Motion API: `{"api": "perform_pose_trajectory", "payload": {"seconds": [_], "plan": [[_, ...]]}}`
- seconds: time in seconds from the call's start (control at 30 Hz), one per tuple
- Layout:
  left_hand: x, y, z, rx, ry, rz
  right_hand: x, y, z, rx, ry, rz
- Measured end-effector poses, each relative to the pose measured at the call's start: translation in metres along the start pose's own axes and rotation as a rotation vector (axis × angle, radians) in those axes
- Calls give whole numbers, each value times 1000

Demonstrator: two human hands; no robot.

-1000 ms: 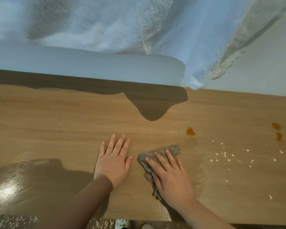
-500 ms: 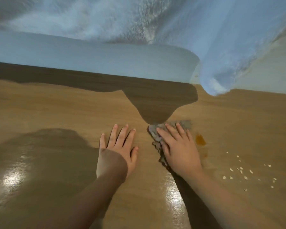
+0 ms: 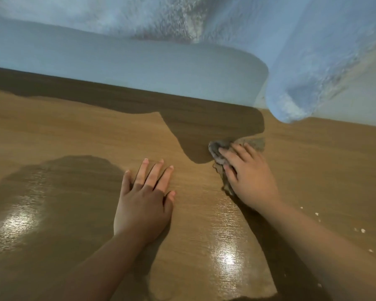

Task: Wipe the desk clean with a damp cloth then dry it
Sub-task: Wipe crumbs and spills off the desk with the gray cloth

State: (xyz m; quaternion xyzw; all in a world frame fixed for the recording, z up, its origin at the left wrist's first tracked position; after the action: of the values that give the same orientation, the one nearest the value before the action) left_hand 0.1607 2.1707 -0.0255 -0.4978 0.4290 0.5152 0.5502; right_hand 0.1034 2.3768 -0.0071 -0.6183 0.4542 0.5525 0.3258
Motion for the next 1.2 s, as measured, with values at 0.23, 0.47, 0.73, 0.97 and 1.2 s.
{"api": "perform_pose_trajectory", "payload": {"seconds": [0.23,0.47,0.73,0.97,1.2], "plan": [[0,1,1,5,-7,1,4,88,120,353,-6,39],[2,2,0,5,9,14,-6,0,57,113,89,71],[1,2,3,10,71,44,-9,-8,69,67,64,-53],[6,3,3,53,141,42,-11,-61,22,76,115,-17],[8,-17,43,-31,130,-84,-14,-129,-9,-140,59,-122]]}}
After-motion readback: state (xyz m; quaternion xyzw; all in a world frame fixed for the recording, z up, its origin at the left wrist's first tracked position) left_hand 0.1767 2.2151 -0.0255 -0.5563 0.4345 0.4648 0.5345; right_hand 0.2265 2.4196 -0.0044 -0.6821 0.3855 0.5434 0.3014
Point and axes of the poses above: each hand's wrist, its own y-axis towards the middle knuckle, its own x-axis out of the palm, z = x × y, the point moved 6 cm from there along y, towards the middle knuckle, and after that the axes turned 10 degrees about -x, right-handed, at the moved point
